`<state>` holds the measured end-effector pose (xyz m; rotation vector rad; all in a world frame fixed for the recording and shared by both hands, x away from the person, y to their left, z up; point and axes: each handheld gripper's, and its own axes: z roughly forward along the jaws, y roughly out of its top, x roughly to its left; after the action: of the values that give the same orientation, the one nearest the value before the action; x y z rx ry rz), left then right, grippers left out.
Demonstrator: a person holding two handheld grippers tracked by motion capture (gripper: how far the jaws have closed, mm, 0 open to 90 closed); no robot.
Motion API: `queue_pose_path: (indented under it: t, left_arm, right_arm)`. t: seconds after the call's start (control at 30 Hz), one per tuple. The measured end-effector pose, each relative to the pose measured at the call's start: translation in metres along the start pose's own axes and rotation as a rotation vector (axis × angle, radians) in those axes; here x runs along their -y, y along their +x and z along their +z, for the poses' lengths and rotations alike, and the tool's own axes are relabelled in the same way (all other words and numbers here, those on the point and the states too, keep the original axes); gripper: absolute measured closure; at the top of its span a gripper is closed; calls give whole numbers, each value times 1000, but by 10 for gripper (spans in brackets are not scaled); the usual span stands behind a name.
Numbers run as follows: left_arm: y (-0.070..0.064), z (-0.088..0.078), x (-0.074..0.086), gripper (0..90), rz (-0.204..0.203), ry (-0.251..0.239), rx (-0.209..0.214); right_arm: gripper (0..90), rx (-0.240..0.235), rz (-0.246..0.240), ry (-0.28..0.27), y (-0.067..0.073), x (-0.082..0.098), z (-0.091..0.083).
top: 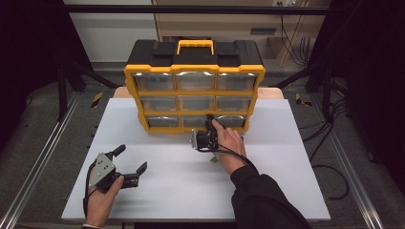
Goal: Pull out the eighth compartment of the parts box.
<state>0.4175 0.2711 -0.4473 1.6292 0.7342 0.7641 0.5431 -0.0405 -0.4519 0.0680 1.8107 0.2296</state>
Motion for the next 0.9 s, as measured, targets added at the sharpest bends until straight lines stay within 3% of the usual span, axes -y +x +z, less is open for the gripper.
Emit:
queue_pose_path:
  t: [0.5, 0.57, 0.6, 0.9]
  left_arm:
    - [-1, 1, 0, 15, 4, 6, 7]
    - [-1, 1, 0, 15, 4, 6, 9]
    - [-1, 1, 0, 15, 4, 6, 9]
    - [-1, 1, 0, 15, 6, 6, 10]
  right_arm:
    - [681, 17, 6, 2, 1, -1, 0]
    - [680, 21, -13, -4, 0, 0, 1]
    - [680, 17, 6, 8, 1, -1, 0]
    - [688, 27, 4, 4, 2, -1, 0]
